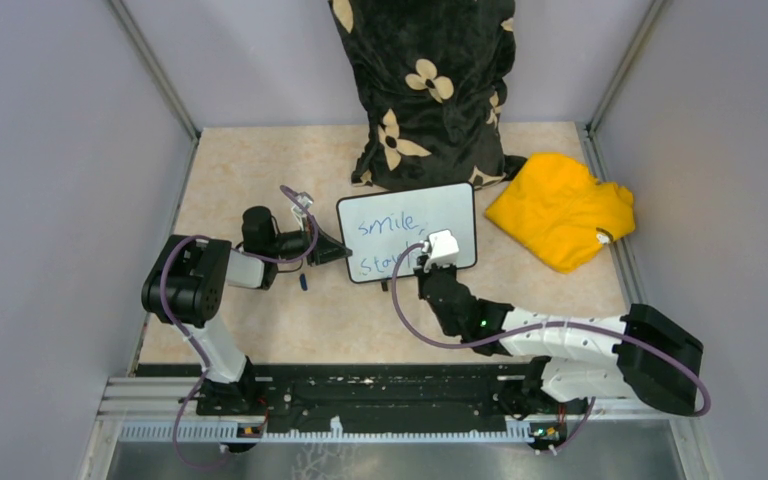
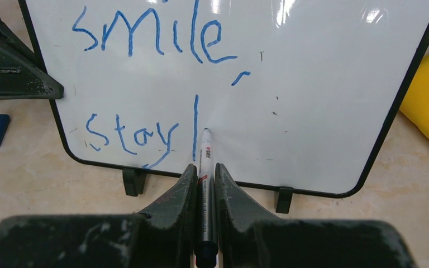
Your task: Write a sentence on the whiteboard
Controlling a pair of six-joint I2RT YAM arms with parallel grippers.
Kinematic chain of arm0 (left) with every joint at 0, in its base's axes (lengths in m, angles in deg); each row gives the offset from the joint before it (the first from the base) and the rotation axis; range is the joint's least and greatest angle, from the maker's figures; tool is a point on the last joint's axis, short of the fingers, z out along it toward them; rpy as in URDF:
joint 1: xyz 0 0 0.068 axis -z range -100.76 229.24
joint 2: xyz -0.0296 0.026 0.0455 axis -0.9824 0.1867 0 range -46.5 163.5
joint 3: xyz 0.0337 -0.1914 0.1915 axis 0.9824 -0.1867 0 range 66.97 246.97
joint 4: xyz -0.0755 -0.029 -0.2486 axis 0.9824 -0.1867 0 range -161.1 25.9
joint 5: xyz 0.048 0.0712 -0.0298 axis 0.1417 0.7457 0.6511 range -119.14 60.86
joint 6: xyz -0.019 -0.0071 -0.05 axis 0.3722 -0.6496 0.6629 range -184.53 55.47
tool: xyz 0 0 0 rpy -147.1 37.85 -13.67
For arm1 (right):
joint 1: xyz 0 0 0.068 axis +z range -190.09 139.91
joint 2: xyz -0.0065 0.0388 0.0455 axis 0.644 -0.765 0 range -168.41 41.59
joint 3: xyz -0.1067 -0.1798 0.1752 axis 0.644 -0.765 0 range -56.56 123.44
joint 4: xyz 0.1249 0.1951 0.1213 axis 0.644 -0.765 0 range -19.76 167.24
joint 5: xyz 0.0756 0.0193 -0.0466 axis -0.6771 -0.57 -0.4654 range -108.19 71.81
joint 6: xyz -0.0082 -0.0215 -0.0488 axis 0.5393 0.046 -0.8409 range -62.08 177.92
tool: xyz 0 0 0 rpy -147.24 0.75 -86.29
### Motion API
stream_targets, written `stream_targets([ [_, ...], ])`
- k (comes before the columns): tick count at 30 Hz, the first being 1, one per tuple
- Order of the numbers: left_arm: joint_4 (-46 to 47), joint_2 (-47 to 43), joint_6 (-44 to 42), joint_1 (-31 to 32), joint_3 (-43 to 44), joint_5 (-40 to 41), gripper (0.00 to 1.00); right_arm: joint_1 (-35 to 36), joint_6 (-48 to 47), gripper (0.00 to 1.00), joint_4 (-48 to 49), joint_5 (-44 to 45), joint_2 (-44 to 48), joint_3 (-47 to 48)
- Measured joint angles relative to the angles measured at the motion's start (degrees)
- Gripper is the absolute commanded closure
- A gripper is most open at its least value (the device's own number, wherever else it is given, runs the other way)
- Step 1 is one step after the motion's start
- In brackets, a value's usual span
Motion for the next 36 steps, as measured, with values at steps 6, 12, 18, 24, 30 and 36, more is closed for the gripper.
stream_targets([
  [6, 0.0, 0.0, 0.0, 0.0, 0.02, 0.02, 1.0, 0.0, 0.11, 1.0, 0.17, -0.33, -0.83, 0.76],
  [12, -0.07, 0.0, -0.02, 0.17, 0.02, 0.02, 1.0, 0.0, 0.2, 1.0, 0.39, -1.33, -1.38, 0.76],
  [18, -0.09, 0.02, -0.02, 0.31, 0.02, 0.09, 1.0, 0.0, 1.18, 1.0, 0.28, -2.49, -1.95, 0.76],
  [24, -0.11, 0.02, -0.02, 0.31, 0.02, 0.07, 1.0, 0.0, 2.03, 1.0, -0.28, -2.45, -1.9, 0.76],
  [30, -0.09, 0.02, -0.02, 0.31, 0.02, 0.04, 1.0, -0.02, 2.8, 1.0, -2.54, -1.55, -0.92, 0.68],
  [36, -0.11, 0.02, -0.02, 0.31, 0.02, 0.04, 1.0, -0.31, 3.17, 1.0, -4.85, 0.04, 0.72, 0.57],
])
